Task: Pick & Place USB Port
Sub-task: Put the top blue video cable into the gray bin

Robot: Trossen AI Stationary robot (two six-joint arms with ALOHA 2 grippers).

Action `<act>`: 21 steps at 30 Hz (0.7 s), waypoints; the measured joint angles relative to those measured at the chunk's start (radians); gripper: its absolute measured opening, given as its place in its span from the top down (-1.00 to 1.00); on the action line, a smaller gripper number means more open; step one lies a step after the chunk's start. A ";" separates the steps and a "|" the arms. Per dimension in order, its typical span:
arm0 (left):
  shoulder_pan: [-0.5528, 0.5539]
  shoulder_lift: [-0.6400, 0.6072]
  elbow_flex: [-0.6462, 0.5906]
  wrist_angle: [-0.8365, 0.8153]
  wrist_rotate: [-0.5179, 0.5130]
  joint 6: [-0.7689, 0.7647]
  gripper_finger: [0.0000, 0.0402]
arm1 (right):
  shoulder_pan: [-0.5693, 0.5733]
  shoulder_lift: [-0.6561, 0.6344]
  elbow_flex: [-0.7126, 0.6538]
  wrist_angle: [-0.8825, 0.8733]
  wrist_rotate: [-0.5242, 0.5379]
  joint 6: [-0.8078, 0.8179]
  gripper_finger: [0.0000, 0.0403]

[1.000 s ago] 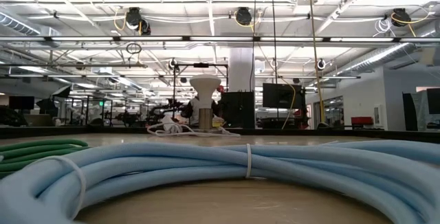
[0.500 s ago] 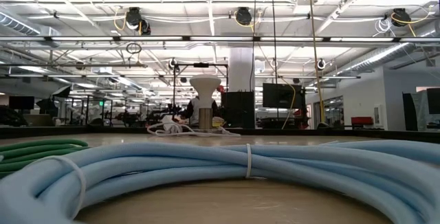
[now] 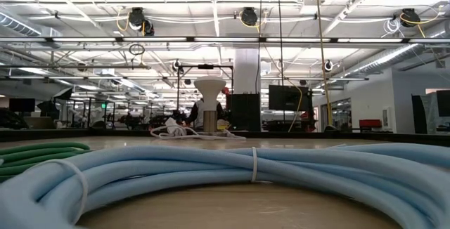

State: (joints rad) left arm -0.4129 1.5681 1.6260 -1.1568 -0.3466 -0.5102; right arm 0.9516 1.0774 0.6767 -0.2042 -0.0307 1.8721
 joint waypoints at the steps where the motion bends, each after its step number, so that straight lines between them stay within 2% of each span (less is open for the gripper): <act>1: 0.000 0.000 0.000 -0.001 0.000 0.000 0.39 | 0.000 -0.001 -0.007 0.002 0.001 -0.001 0.73; 9: 0.000 0.000 0.000 -0.003 -0.004 0.008 0.39 | -0.002 -0.001 -0.029 -0.005 0.000 -0.007 0.68; 17: 0.018 0.000 0.000 -0.007 -0.002 0.010 0.39 | -0.002 0.000 -0.030 -0.070 -0.016 0.008 0.19; 21: 0.021 0.000 0.000 -0.008 0.002 0.009 0.39 | -0.007 -0.003 -0.030 -0.105 -0.024 0.009 0.03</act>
State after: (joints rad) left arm -0.3920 1.5681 1.6260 -1.1650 -0.3443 -0.5011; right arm 0.9445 1.0744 0.6464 -0.3093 -0.0550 1.8807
